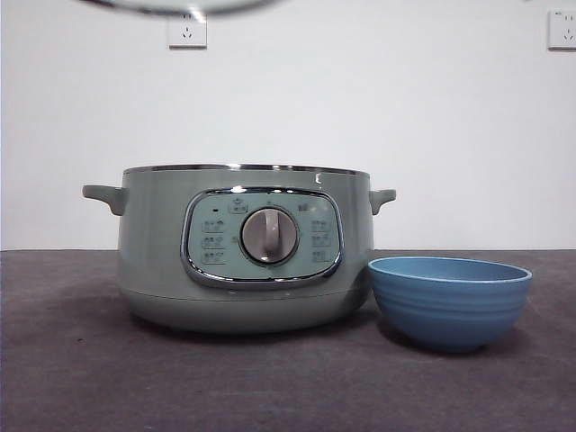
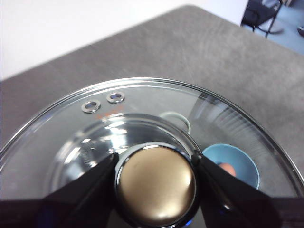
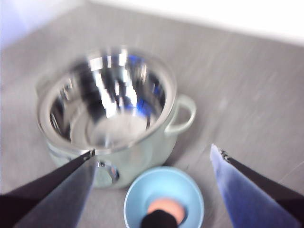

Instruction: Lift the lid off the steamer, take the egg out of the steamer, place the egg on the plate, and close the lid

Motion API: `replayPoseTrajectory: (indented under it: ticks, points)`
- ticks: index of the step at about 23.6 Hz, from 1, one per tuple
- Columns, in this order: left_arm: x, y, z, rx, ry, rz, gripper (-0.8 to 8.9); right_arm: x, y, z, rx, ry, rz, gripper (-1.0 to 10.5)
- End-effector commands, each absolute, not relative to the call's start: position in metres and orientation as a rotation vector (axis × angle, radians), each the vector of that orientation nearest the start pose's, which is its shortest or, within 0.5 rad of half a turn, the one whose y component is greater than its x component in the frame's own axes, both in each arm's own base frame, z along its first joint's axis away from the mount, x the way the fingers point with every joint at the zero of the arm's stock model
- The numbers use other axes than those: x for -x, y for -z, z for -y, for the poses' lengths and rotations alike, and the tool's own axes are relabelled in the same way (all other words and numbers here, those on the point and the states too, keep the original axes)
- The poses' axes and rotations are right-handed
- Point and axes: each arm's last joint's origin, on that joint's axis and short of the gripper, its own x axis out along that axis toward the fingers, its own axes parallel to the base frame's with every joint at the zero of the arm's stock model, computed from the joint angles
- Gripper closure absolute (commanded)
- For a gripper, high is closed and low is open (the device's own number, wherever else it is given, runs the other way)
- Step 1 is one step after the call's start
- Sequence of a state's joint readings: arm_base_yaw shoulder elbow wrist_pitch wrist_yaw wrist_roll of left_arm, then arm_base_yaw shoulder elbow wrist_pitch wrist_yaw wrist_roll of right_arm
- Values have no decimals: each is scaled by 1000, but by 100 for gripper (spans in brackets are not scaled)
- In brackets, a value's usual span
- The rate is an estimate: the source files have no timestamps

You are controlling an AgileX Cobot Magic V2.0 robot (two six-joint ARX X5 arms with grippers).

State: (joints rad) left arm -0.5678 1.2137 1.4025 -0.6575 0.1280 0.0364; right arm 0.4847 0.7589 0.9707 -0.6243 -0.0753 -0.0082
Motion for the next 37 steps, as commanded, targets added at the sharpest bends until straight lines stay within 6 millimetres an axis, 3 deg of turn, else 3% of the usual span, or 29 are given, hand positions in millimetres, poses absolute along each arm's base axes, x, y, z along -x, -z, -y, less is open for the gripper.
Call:
replayPoseTrajectory:
  ticks: [1,7,11,17,37]
  points:
    - [-219,-402,145,-136,694,-393,822,-111,-363,-61,54,-545,-367,536]
    - [-268,-360,175,-157,673,-462,822,-87,-365,-48,36,-544,-351,536]
    - [-284,-341,185,-172,650,-493,822,-86,-362,-48,42,-542,-379,536]
    - [-296,-326,190,-185,632,-526,822,-86,-362,-48,43,-543,-386,536]
    - [-307,-309,196,-187,617,-568,822,-86,-362,-48,43,-543,-385,537]
